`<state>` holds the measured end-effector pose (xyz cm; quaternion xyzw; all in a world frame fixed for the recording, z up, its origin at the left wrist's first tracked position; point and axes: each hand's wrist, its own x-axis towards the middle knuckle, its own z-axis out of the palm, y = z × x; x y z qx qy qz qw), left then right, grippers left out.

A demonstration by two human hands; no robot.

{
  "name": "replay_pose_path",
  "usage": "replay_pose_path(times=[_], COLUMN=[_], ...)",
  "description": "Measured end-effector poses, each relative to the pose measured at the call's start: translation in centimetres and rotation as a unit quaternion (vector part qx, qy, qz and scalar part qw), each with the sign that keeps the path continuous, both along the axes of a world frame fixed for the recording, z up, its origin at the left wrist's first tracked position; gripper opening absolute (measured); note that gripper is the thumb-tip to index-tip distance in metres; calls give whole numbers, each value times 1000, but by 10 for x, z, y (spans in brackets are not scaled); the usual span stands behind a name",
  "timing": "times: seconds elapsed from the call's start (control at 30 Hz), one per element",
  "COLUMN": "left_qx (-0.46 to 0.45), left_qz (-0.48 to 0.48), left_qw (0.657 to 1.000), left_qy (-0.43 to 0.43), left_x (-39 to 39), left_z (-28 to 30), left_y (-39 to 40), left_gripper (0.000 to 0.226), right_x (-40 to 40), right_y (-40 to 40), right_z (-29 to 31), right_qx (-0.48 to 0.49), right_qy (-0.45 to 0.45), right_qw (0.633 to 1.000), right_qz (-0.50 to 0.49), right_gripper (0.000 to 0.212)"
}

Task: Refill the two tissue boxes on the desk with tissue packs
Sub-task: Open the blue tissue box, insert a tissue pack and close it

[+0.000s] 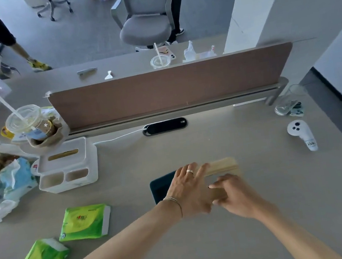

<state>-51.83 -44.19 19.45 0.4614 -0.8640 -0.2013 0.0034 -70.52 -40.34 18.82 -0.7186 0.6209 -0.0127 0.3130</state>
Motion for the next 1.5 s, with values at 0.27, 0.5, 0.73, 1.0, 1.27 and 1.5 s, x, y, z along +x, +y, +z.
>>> replay_pose_path(times=[0.27,0.5,0.73,1.0,1.27,1.5], left_qx=[41,71,74,73,-5,-32], left_qz=[-50,-56,-40,-48,-7,88], left_qw=[996,992,992,990,1000,994], left_qy=[-62,-93,-92,-107,26,48], left_x=[-99,-148,-156,-157,-115,-18], left_z=[-30,-73,-109,-117,-41,-6], left_y=[12,25,27,30,1,-3], left_gripper=[109,105,98,101,78,75], right_x=[-99,-139,-150,-141,-97,-8], right_y=[40,60,61,63,50,10], right_z=[-54,-110,-122,-110,-68,-18], right_qx=[-111,-48,-47,-21,-106,-163], right_qy=[-23,-11,16,82,86,63], right_qw=[976,978,975,974,966,975], right_qz=[-188,-200,-215,-211,-217,-136], right_gripper=[42,70,69,67,63,64])
